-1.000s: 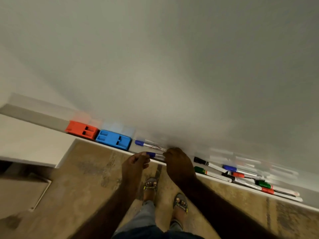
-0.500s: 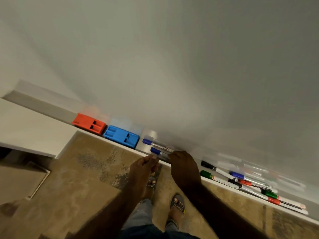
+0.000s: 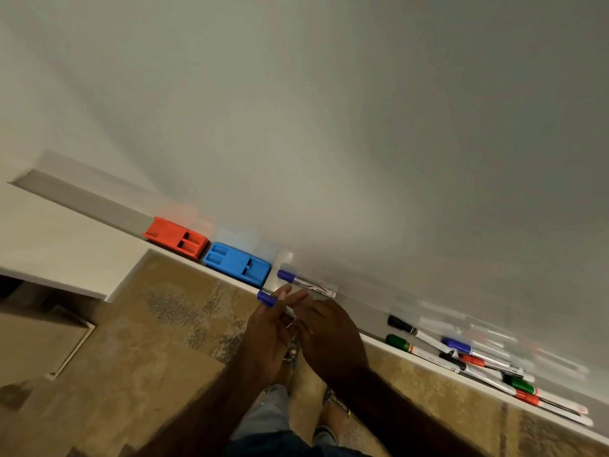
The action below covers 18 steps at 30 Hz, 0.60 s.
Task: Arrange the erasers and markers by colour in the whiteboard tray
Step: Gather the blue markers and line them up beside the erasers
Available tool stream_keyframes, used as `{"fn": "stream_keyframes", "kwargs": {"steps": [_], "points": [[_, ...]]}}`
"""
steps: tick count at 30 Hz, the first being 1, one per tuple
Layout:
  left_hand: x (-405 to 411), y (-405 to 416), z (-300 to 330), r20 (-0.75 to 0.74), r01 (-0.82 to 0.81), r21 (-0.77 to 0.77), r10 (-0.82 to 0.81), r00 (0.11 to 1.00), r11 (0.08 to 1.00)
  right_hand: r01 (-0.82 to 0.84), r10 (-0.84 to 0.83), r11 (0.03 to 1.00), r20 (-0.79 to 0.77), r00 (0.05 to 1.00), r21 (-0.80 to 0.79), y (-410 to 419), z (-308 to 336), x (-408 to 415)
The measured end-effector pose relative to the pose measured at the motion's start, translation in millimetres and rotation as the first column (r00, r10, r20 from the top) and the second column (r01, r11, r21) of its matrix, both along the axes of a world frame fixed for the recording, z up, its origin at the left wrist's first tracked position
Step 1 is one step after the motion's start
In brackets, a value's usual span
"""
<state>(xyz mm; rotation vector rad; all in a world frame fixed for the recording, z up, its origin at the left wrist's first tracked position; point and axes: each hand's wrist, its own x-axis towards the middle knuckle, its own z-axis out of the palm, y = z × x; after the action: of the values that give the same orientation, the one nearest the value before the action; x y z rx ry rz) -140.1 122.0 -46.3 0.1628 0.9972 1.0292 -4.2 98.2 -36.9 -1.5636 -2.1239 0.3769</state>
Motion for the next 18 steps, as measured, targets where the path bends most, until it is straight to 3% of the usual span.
{"fn": "stream_keyframes", "kwargs": {"steps": [2, 5, 14, 18], "points": [[-5.0, 1.4, -0.2, -0.009, -0.024, -0.024, 0.024, 1.0, 0.999, 0.024, -0.023, 0.999, -0.017, 1.0, 0.032, 5.7, 1.6, 1.2], [-10.8, 1.3, -3.9, -0.026, -0.067, -0.065, 0.065, 0.998, 0.996, 0.008, -0.01, 1.0, 0.078, 0.997, 0.03, 15.4, -3.6, 8.2], [-23.8, -5.1, -16.5, -0.003, -0.085, -0.11, 0.085, 0.996, 0.99, 0.132, -0.056, 0.965, 0.312, 0.948, -0.226, 36.2, -15.8, 10.3], [-26.2, -6.1, -17.9, -0.018, -0.084, -0.103, 0.082, 0.996, 0.991, 0.151, -0.053, 0.953, 0.346, 0.937, -0.261, 38.4, -17.0, 7.3]]}}
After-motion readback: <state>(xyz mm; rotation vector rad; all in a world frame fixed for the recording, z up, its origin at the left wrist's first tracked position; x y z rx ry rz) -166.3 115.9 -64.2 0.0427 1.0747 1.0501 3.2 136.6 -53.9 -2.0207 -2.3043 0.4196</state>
